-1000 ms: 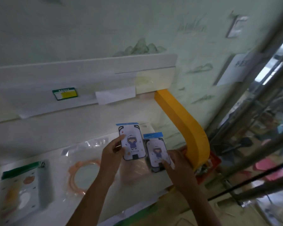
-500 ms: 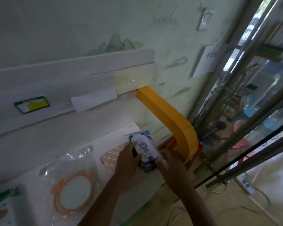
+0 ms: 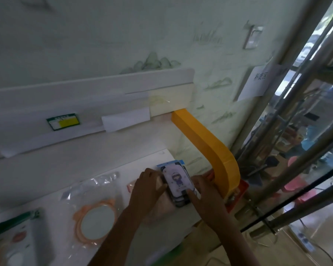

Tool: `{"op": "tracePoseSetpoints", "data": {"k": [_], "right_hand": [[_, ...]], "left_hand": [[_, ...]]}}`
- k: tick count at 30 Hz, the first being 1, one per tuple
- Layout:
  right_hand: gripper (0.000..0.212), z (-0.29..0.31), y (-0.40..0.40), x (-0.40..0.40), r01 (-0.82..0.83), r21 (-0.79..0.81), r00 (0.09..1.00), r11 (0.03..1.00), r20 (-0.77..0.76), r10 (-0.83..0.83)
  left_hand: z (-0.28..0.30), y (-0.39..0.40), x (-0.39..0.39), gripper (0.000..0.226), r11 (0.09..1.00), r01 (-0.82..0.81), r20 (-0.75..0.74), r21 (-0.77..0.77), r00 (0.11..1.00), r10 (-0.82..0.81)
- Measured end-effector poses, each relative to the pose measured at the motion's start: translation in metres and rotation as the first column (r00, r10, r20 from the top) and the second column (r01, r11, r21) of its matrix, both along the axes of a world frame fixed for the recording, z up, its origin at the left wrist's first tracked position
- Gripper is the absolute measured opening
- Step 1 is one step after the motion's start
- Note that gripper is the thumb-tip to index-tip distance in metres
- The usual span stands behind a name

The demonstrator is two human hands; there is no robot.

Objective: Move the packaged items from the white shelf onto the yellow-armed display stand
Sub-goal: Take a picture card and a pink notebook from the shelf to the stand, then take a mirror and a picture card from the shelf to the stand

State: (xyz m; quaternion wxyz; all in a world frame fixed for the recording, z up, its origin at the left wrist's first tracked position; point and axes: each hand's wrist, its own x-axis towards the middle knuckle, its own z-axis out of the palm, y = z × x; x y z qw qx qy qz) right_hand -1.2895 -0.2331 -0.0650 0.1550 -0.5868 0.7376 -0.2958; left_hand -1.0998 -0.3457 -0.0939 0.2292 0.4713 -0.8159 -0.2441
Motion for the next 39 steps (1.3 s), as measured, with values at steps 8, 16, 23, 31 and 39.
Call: {"op": "tracePoseSetpoints", "data": {"k": [8,16,23,31,39], "right_hand": [[0.043,0.01,-0.015,0.019,-0.209,-0.038,0.978,0.977,-0.008,0.208],[0.045,0.025,-0.002,0.044,-0.353,-0.118,0.935,0.928,-0.034,0.352],[0.039,0.033,0.018,0.084,-0.498,-0.093,0.864,0.862,0.031,0.502],[0.039,0.053,0.042,0.179,-0.694,-0.115,0.713,0.711,0.022,0.7],[0.043,0.064,0.084,0.302,-0.844,-0.113,0.529,0.524,-0.014,0.849]], "left_hand": [[0.025,0.031,0.066,0.04,0.988,-0.157,-0.148,-0.01,0.977,0.153],[0.05,0.105,0.107,0.039,0.909,-0.407,-0.322,0.086,0.852,0.412],[0.067,0.177,0.146,0.039,0.841,-0.531,-0.365,0.1,0.767,0.527],[0.087,0.256,0.222,0.04,0.687,-0.722,-0.369,0.075,0.62,0.692],[0.085,0.349,0.326,0.041,0.504,-0.861,-0.276,0.066,0.469,0.839]]}}
